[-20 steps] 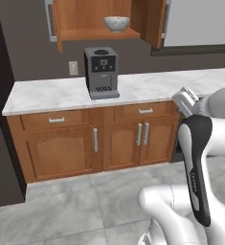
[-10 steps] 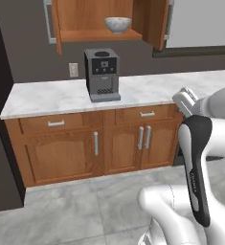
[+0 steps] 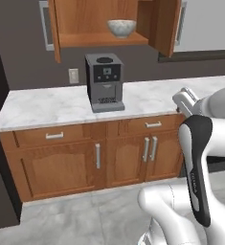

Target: Move the bowls from the cabinet to the plates on the dining table.

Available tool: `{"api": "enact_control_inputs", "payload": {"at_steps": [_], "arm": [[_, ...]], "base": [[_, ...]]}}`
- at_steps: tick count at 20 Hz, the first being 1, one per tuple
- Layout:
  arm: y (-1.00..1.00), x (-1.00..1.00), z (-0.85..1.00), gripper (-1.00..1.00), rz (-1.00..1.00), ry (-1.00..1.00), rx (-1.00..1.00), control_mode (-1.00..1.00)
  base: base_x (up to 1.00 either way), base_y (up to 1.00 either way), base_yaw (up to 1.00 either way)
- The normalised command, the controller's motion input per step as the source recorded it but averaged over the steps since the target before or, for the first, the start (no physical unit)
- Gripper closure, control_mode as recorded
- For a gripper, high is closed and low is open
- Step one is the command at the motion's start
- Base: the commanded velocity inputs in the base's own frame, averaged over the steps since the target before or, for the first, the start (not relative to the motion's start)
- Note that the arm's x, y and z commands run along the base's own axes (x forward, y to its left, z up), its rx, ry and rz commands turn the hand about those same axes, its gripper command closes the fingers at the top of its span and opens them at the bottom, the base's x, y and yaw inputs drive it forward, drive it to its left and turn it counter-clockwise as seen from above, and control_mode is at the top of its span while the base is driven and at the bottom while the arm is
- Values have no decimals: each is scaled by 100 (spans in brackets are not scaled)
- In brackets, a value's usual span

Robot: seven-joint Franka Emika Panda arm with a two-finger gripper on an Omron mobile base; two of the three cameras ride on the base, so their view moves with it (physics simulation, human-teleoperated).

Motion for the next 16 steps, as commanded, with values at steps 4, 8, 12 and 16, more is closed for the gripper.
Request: {"api": "enact_control_inputs", "payload": {"at_steps": [4,8,12,16], "arm": [[0,0,0,-100,0,0,0,100],[0,0,0,-100,0,0,0,100],[0,0,0,-100,0,0,0,100],[0,0,0,-100,0,0,0,100]], "base": [[62,-23,0],[59,-26,0],[55,-26,0],[52,-26,0]]}}
